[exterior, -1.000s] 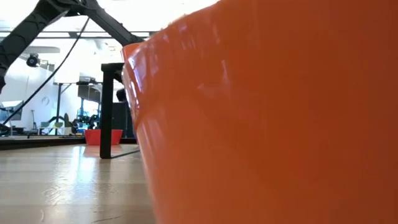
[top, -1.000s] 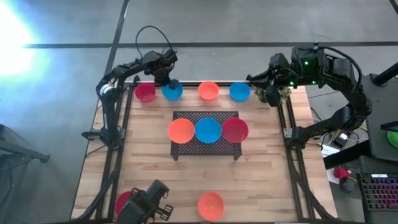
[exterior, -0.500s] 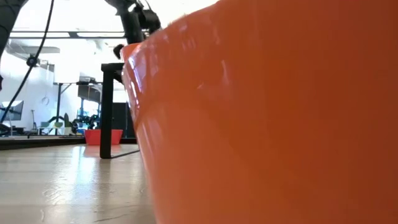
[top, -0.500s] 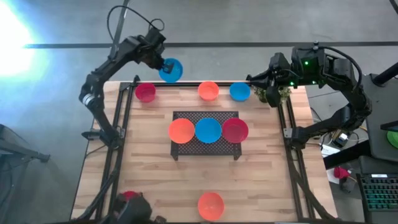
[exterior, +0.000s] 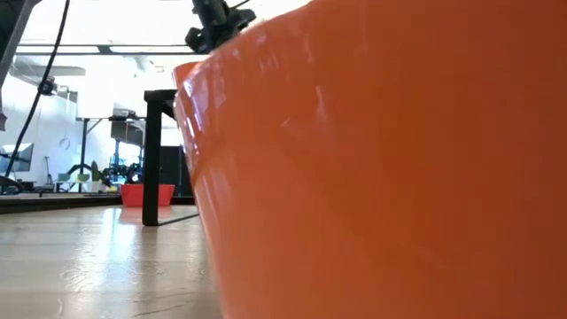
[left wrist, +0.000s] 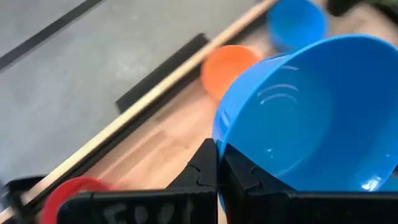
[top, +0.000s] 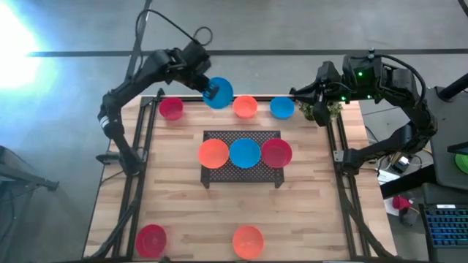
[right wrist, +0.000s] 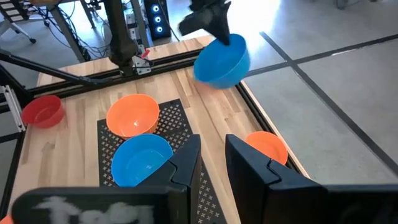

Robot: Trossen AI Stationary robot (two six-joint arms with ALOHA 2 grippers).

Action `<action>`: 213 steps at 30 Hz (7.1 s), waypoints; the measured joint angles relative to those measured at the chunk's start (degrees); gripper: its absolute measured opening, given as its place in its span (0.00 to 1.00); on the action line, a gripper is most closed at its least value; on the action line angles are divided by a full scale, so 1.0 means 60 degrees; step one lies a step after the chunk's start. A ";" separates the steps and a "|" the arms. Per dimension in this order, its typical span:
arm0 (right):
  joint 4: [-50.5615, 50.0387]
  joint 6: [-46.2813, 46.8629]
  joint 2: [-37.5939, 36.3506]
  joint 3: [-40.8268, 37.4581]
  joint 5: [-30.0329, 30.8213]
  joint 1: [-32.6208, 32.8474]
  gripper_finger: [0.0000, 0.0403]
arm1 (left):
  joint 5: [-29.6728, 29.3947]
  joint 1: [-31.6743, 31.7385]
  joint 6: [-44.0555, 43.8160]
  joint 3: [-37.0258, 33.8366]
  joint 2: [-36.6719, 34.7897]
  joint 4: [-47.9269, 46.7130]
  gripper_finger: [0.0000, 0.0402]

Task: Pick & Place Mini bowls
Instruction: Stack the left blue bowl on top of the blue bowl on the shelf

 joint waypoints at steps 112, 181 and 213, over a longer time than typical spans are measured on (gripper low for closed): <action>-0.0058 -0.0208 0.0000 0.0000 -0.0009 0.0002 0.18 | 0.3254 -0.3403 -0.0430 -0.0351 0.1625 0.0760 0.22; -0.0004 -0.0645 0.0007 -0.0036 -0.0009 0.0002 0.18 | 0.2210 -0.3629 0.2000 -0.0486 0.1639 0.1791 0.00; 0.0001 -0.0641 0.0007 -0.0040 -0.0011 0.0002 0.18 | 0.2176 -0.3684 0.1985 -0.1488 0.1719 0.3023 0.00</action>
